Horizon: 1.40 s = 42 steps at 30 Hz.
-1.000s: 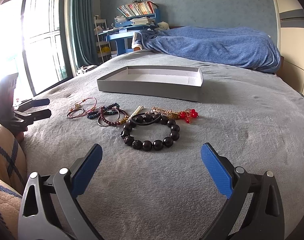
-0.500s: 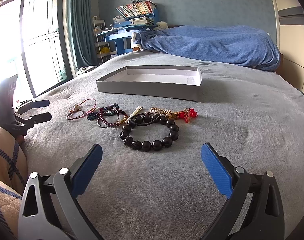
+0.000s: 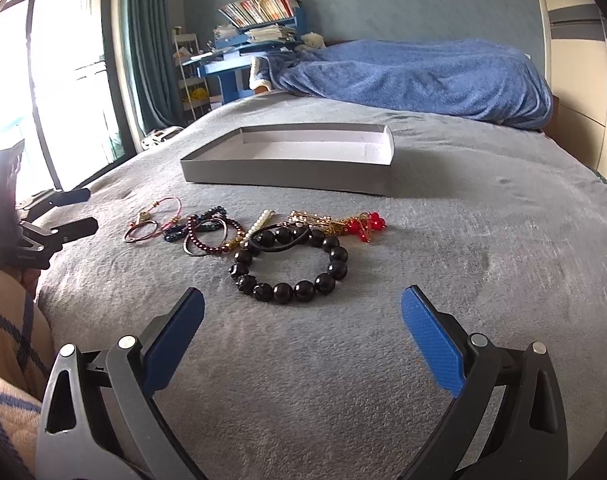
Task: Organize jewelry
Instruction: 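Grasp the pink cord bracelet with the left tool while the right tool grasps the red-bead hairpin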
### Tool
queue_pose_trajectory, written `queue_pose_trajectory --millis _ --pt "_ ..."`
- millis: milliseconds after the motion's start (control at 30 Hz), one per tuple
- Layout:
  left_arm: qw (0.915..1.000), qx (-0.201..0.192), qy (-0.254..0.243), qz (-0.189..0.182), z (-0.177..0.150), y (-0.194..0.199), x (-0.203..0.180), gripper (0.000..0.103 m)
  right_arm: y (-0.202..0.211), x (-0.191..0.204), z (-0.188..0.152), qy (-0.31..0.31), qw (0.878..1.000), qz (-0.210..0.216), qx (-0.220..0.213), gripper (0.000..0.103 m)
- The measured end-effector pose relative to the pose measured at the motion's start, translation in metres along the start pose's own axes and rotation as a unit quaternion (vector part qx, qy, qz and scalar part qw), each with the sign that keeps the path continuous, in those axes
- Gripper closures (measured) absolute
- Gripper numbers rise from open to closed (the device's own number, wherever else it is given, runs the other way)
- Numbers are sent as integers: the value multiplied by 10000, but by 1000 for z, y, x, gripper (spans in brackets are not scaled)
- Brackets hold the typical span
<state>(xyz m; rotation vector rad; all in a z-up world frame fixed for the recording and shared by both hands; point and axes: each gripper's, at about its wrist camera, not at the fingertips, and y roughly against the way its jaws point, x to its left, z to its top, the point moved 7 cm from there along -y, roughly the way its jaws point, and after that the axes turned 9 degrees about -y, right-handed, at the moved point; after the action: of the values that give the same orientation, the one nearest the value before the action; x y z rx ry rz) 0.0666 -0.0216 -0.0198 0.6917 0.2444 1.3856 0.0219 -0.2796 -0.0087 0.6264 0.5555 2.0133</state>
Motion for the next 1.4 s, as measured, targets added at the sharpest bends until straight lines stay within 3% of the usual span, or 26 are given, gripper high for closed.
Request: queue_pose_trajectory --millis 133,233,333,467,600,767,933,1100,1133,1200,1233,1300,1367,1400 --pt "9994 279 183 21 1 -11 7 6 -7 -2 2 -125 9998 -45 161 6" --pt "9988 442 145 176 2 -19 11 6 -11 -5 6 -238 9995 -108 198 6" --pt "9973 697 218 59 1 -30 15 6 -14 -8 12 -312 9991 -205 199 6" --pt "9955 928 102 167 6 -41 16 6 -21 -17 20 -457 9981 -334 243 6" --pt "9933 1088 347 175 11 -54 24 6 -29 -27 28 -659 9963 -472 291 6" --pt "9905 1219 640 70 16 -68 37 7 -34 -30 35 -777 9950 -537 336 16" --pt "9904 1270 514 -182 22 -84 34 22 -41 -31 40 -742 9945 -655 345 17" --pt "9878 1390 510 -493 23 -101 28 44 -55 -43 52 -935 9918 -781 390 26" --pt "9872 1410 513 -543 23 -104 27 47 -59 -45 54 -954 9914 -794 421 29" --pt "9862 1449 486 -628 21 -108 24 63 -67 -48 58 -958 9907 -840 478 38" --pt "9863 1454 467 -628 21 -110 23 68 -73 -49 60 -949 9902 -879 527 47" --pt "9871 1423 449 -589 21 -111 23 92 -82 -52 60 -944 9889 -942 658 62" --pt "9880 1373 454 -550 21 -109 24 99 -91 -56 57 -965 9871 -996 800 89" --pt "9887 1320 456 -545 22 -107 24 100 -93 -57 56 -973 9867 -1010 824 96"
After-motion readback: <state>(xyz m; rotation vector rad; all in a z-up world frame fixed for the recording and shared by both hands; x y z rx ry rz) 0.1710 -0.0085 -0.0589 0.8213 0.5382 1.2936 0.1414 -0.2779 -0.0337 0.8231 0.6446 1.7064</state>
